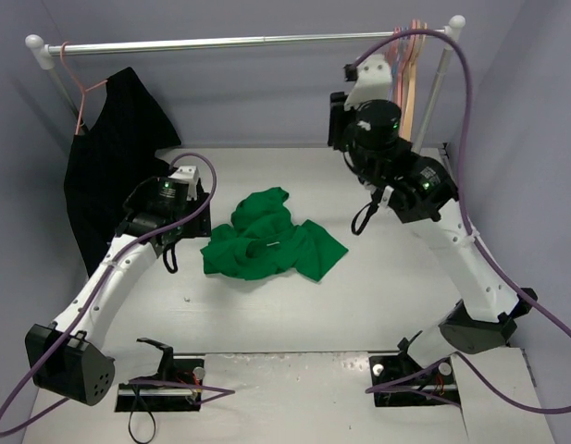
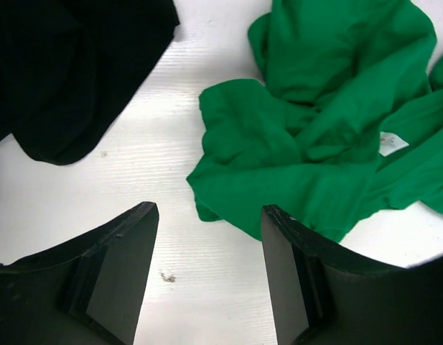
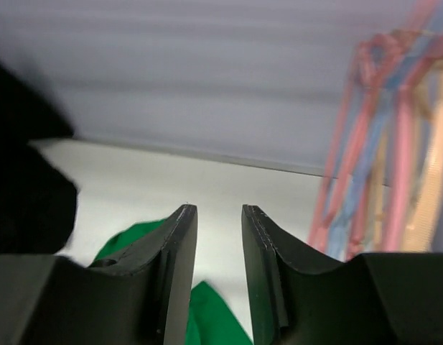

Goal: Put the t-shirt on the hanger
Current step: Pick up the hanger from the clothesline.

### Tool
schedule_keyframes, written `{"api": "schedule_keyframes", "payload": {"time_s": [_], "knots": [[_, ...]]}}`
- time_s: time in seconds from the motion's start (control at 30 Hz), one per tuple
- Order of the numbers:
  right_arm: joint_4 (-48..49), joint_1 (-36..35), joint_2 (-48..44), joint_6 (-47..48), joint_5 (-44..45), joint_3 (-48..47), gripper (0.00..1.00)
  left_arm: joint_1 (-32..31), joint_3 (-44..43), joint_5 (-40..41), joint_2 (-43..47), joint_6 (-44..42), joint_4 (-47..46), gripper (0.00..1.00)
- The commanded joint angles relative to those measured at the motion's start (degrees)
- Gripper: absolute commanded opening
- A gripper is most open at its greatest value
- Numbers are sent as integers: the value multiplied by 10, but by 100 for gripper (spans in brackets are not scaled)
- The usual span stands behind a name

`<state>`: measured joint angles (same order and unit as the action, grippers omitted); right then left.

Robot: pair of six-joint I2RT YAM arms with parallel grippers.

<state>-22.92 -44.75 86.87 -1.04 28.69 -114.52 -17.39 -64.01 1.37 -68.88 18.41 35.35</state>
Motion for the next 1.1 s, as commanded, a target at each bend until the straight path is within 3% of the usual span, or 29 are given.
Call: {"api": "schedule_keyframes", "payload": {"time_s": [0.0,0.37,1.07], "knots": [[-17,46,22,-32,49,-33,33,14,-21,8,18,-14,-26,59],[34,162,7,-53,-44,48,34,44,-21,-14,7,-3,-27,59],[85,213,6,-90,-68,116,32,48,-23,-31,2,-5,-22,59]]}}
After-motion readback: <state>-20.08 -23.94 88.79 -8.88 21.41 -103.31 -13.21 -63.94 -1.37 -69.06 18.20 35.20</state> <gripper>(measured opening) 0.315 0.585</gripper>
